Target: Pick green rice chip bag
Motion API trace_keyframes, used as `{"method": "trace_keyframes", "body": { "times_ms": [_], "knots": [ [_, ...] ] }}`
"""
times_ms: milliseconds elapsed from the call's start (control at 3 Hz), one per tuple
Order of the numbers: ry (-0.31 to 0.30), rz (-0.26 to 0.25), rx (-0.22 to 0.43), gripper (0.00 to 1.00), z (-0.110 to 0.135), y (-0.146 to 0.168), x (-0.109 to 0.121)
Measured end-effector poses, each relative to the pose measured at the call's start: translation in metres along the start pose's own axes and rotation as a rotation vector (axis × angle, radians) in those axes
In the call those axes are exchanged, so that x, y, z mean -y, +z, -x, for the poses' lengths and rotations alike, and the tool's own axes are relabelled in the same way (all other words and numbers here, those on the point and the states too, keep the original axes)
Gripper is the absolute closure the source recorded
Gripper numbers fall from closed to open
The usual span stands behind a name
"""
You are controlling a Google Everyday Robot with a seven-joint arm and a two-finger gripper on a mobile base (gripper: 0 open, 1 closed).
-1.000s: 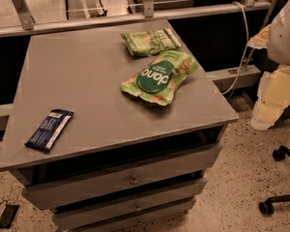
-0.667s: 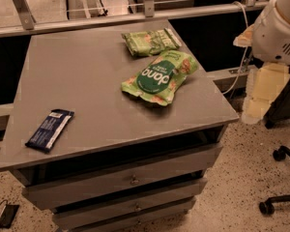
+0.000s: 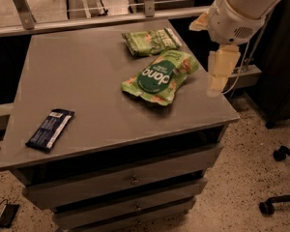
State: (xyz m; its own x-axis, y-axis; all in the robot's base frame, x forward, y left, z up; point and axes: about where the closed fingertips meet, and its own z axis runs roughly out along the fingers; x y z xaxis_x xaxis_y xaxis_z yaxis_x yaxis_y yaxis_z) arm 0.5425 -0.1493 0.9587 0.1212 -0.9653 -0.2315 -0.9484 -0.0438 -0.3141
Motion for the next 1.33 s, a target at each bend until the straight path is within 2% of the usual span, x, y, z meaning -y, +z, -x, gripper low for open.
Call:
{"method": "trace_keyframes", "body": {
  "times_ms": [333,667,1000,1333],
  "knots": [
    [-0.163,0.013,0.022,0.00,0.029,0.042,0.033],
    [-0.326,0.054,0.026,0.00,0.045,0.098,0.065],
    [-0.375,0.091,-0.001,0.00,0.042,0.137,0.077],
    [-0.405,0.114,-0.009,0.19,0.044,0.161,0.078]
  ]
}}
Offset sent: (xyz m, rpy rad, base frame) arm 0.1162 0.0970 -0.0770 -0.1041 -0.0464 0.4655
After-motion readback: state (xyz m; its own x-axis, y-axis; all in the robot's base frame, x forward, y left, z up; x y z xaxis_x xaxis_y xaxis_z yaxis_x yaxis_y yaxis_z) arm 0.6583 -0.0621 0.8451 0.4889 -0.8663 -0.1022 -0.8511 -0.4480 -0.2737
